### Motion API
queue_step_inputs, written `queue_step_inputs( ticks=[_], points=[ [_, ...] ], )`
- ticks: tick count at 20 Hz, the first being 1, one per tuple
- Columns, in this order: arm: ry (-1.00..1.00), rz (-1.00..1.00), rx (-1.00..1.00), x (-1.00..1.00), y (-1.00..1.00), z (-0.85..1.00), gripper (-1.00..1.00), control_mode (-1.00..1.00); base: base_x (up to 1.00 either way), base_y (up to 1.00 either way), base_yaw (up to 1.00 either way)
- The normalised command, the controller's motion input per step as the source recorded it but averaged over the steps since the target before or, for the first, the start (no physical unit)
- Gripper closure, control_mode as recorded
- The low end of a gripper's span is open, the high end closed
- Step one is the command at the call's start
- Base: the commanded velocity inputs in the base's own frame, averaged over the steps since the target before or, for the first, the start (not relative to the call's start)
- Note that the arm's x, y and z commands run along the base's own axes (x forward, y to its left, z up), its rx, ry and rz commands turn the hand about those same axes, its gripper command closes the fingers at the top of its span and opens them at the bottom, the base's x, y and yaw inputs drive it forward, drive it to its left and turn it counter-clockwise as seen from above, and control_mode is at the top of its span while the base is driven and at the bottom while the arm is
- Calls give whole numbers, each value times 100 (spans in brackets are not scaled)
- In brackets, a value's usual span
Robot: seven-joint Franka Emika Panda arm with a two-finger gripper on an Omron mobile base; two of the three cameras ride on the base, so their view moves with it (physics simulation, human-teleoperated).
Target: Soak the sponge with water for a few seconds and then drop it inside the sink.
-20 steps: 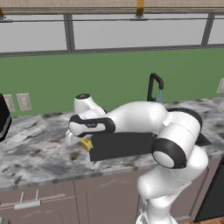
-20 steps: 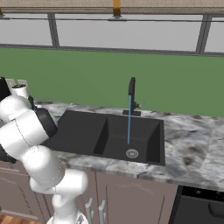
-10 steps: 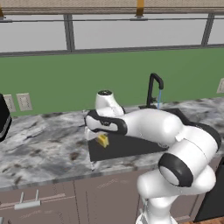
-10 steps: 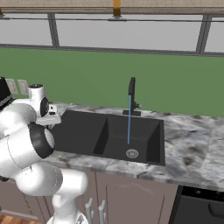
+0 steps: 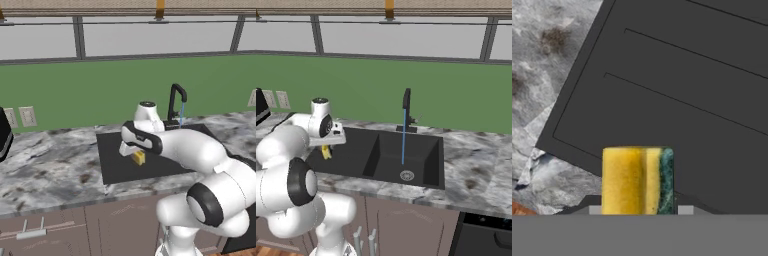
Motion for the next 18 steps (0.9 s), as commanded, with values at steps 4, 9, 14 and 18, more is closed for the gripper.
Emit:
queue_step_inputs(
  ticks=[4,9,14,18],
  points=[
    [0,-1,0,17,-82,4,100,-100,0,0,0],
    [0,0,0,20,-74,11,100,-100,0,0,0],
    [0,0,0,23,-67,18,100,-100,0,0,0],
    [0,0,0,9,-34,18,100,-100,0,0,0]
  ],
)
